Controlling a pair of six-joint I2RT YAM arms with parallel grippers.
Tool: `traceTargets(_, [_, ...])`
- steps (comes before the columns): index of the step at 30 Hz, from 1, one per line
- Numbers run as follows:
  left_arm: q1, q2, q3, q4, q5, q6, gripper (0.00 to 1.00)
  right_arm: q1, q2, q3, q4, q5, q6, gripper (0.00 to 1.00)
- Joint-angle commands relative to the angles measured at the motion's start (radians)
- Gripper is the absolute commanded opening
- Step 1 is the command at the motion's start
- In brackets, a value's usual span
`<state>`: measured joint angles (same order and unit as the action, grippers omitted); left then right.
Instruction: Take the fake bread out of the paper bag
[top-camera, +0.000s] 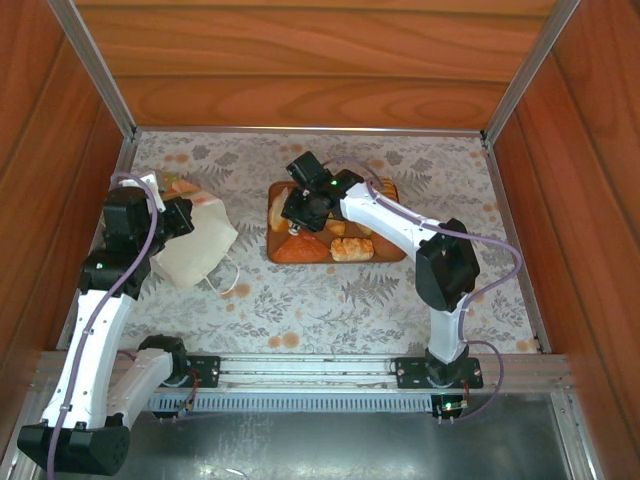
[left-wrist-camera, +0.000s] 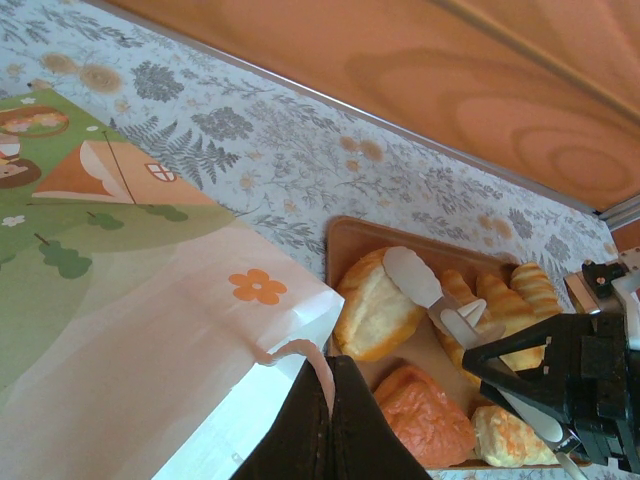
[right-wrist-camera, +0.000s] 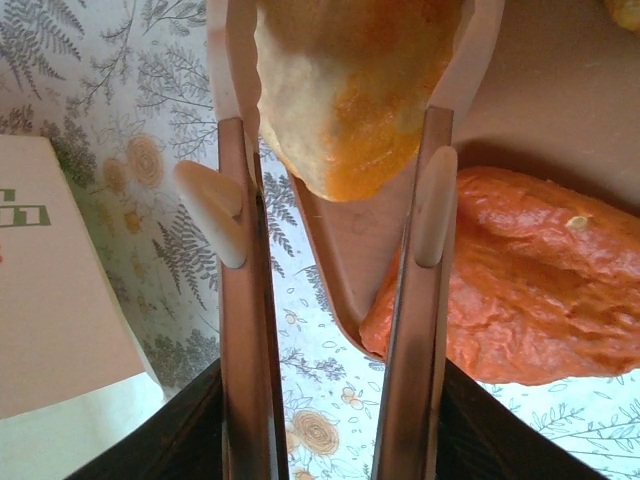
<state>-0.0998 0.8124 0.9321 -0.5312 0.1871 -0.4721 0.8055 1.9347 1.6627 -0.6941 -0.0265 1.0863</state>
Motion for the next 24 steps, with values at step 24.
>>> traceTargets(24, [-0.001,0.005,0.05,0.006,-0.006,-0.003,0.0,0.004,-0.163,0.057,-0.105,0.147,-0.232,0.5])
